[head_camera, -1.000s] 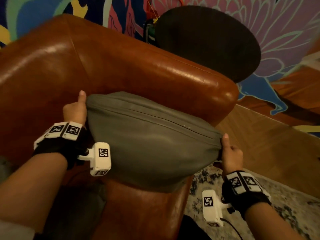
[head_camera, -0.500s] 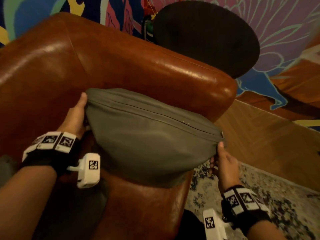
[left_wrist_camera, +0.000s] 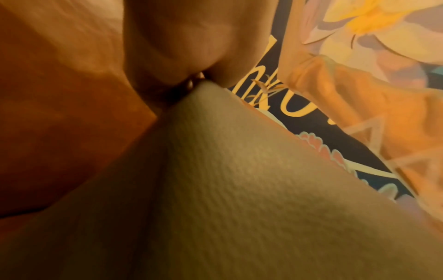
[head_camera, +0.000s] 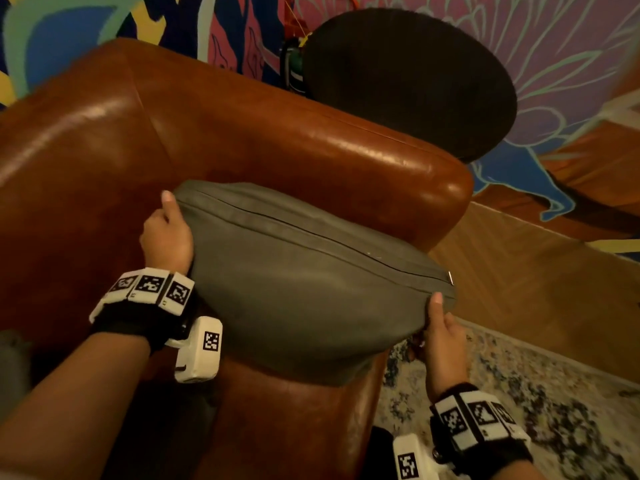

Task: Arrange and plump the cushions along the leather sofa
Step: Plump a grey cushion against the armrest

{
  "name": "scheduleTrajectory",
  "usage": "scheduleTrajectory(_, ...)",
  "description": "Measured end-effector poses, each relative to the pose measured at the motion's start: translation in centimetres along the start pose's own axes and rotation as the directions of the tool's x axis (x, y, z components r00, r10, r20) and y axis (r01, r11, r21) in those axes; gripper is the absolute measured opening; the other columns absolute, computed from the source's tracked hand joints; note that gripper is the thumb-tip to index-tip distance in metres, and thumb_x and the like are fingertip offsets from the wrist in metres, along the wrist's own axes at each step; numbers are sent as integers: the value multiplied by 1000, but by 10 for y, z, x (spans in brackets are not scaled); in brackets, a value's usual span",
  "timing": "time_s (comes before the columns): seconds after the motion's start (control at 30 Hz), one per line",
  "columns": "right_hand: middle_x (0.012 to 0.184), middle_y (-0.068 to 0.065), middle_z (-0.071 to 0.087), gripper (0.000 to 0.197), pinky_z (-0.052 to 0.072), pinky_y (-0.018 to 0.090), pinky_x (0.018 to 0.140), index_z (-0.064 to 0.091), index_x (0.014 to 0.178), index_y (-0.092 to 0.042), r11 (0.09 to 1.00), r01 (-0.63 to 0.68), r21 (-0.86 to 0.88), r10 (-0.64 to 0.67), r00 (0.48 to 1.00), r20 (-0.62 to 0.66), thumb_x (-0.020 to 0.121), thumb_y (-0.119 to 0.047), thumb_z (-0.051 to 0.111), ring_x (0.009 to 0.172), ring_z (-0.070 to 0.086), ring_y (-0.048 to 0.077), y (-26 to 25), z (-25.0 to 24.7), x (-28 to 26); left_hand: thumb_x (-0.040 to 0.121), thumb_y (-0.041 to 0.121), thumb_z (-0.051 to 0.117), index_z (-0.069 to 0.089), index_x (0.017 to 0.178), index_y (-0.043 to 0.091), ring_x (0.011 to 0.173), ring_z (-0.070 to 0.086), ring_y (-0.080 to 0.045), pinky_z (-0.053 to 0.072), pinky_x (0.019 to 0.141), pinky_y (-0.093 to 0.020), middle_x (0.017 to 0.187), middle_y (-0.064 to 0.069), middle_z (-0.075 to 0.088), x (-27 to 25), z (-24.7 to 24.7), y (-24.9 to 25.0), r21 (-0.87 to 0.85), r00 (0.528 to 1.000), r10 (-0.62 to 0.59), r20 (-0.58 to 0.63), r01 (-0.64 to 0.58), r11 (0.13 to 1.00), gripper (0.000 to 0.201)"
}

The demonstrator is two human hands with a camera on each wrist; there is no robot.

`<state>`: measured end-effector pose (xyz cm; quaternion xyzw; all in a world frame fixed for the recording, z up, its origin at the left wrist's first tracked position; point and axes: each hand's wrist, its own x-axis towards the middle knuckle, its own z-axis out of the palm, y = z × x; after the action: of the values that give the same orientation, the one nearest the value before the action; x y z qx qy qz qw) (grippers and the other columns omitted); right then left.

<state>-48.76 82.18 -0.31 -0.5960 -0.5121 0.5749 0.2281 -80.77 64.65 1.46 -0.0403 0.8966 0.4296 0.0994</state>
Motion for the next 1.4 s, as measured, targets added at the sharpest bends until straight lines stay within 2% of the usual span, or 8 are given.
scheduleTrajectory(0.13,60,12,40,39,37,24,37,46,79,-10,995,33,-96,-36,999,-33,102,-41,45,38,42,16,10,0,4,104,41,31,61,101,-10,108,54,-45,38,87,-45,113,-34,60,-1,4,-2,42,999,14,-49,-12,999,59)
scheduleTrajectory(0.53,82,5,62,52,45,36,65,62,83,-19,996,-84,-44,82,996,-35,99,-61,36,72,55,24,-28,-5,27,98,56,37,59,114,-10,116,53,-46,39,97,-48,127,-32,56,25,-7,6,14,984,-114,140,113,994,71)
scheduleTrajectory(0.9,67,5,50,56,41,33,53,62,90,-9,984,-178,21,177,982,63,95,-62,45,55,45,19,-19,-19,14,101,56,13,42,135,-13,134,39,-45,28,109,-45,143,-34,40,25,-10,-8,78,971,-182,153,172,982,82)
scheduleTrajectory(1.03,64,5,45,36,39,31,50,53,80,-11,995,-88,37,85,994,67,101,-39,49,52,42,17,-21,-20,7,103,42,31,60,114,-10,110,58,-43,43,90,-48,115,-31,59,35,-23,-18,-44,993,-121,5,122,992,61)
scheduleTrajectory(1.13,68,6,45,32,39,32,51,57,95,-10,984,-150,92,150,989,6,103,-38,44,55,42,18,-13,-32,10,102,43,27,53,91,31,75,57,-14,52,89,-40,88,1,60,55,-56,-33,-146,964,-258,-69,246,958,30)
scheduleTrajectory(1.27,75,6,53,41,46,34,54,60,95,-13,965,-235,113,231,972,50,100,-51,44,58,45,19,-1,-38,4,97,60,27,52,74,20,38,52,-5,50,51,-26,47,2,57,37,-59,-30,-153,974,-227,25,228,962,53)
scheduleTrajectory(1.33,70,4,51,43,46,34,54,58,88,-14,967,-220,129,210,974,87,99,-52,43,57,45,18,-3,-32,-2,97,62,27,61,85,10,62,62,-16,53,59,-30,74,-8,62,16,-39,-23,-155,955,-186,231,225,962,64)
scheduleTrajectory(1.4,75,4,53,41,47,32,52,57,99,-14,974,-179,138,169,982,83,98,-53,45,58,49,16,-10,-25,-1,97,61,29,60,122,7,107,60,-31,49,94,-43,117,-15,63,2,-23,-18,-152,952,-122,280,169,974,68)
